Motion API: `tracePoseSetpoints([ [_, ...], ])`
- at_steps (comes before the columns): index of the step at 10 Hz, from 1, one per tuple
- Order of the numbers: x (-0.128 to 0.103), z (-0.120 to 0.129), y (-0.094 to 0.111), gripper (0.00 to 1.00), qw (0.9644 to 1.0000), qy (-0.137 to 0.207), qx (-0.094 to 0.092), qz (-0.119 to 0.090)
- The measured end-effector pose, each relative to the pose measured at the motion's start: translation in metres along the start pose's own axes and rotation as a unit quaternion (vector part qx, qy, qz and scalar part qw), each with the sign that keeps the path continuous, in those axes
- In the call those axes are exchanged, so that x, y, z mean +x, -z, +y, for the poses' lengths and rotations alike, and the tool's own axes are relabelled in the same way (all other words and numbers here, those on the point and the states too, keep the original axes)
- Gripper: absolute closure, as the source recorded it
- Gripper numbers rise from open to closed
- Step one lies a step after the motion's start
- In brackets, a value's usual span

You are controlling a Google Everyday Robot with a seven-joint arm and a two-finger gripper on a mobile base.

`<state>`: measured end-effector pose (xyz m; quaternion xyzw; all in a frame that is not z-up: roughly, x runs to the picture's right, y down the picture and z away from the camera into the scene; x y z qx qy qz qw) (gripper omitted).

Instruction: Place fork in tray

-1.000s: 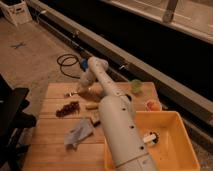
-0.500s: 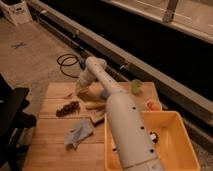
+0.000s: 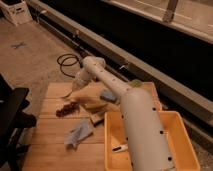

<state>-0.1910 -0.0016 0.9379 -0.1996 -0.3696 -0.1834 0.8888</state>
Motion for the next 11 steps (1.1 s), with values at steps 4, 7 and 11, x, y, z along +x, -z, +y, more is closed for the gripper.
tracePoseSetpoints([
  [4, -0.013, -0.007, 0.044, 1.0, 0.9982, 0.02, 0.053, 0.019],
  [7, -0.023, -0.014, 0.086, 1.0, 0.9945, 0.029, 0.09, 0.045],
  [11, -0.026, 0.005, 0.156, 1.0, 0.9857, 0.023, 0.136, 0.097],
])
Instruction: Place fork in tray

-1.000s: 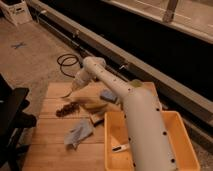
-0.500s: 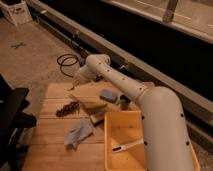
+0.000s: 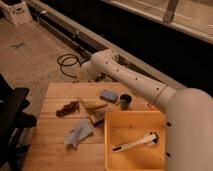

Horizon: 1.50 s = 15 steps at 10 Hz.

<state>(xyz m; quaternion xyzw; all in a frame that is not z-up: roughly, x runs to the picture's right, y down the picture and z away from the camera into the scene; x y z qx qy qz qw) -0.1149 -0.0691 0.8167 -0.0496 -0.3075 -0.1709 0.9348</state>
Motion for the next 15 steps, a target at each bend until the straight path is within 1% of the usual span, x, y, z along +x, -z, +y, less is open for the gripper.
tracePoseSetpoints([
  [1, 0.004, 0.005, 0.016, 1.0, 0.9999, -0.006, 0.007, 0.011],
  [3, 0.011, 0.026, 0.065, 1.0, 0.9985, -0.028, 0.021, 0.042],
  [5, 0.022, 0.044, 0.092, 1.0, 0.9966, -0.05, 0.029, 0.058],
  [6, 0.033, 0.058, 0.11, 1.0, 0.9947, -0.069, 0.034, 0.068],
  [7, 0.035, 0.062, 0.115, 1.0, 0.9941, -0.075, 0.036, 0.069],
  [9, 0.033, 0.061, 0.114, 1.0, 0.9943, -0.074, 0.036, 0.068],
  [15, 0.035, 0.062, 0.116, 1.0, 0.994, -0.076, 0.036, 0.069],
])
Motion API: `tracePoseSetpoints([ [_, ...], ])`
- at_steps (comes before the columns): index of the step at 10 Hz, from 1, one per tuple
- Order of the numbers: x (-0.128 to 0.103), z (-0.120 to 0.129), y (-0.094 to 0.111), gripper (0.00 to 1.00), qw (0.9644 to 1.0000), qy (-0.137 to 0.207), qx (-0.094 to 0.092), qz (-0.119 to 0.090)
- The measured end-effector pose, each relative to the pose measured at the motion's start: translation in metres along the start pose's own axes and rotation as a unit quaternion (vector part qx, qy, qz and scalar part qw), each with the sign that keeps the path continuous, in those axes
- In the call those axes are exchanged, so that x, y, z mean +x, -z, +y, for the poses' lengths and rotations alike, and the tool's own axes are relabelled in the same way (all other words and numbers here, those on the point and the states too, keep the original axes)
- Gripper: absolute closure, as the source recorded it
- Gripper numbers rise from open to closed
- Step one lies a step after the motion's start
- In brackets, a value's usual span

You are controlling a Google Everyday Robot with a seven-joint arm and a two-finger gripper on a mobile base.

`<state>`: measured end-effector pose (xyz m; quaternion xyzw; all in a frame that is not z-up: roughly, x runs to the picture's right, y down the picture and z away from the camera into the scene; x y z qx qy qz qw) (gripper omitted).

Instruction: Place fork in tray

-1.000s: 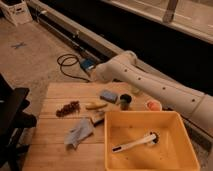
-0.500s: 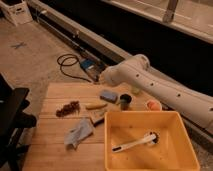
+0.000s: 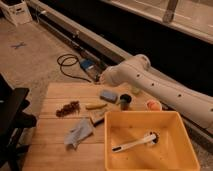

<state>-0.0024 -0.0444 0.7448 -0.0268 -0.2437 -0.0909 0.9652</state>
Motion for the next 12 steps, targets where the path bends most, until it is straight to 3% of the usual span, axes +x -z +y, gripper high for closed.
tracePoseSetpoints([
  [7, 0.0, 0.0, 0.0, 1.0, 1.0, 0.001, -0.003, -0.002],
  [8, -0.003, 0.004, 0.002, 1.0, 0.9999, 0.005, -0.009, -0.011],
  [10, -0.006, 0.019, 0.015, 1.0, 0.9995, 0.006, -0.016, -0.025],
  [12, -0.009, 0.047, 0.044, 1.0, 0.9988, 0.004, -0.02, -0.045],
])
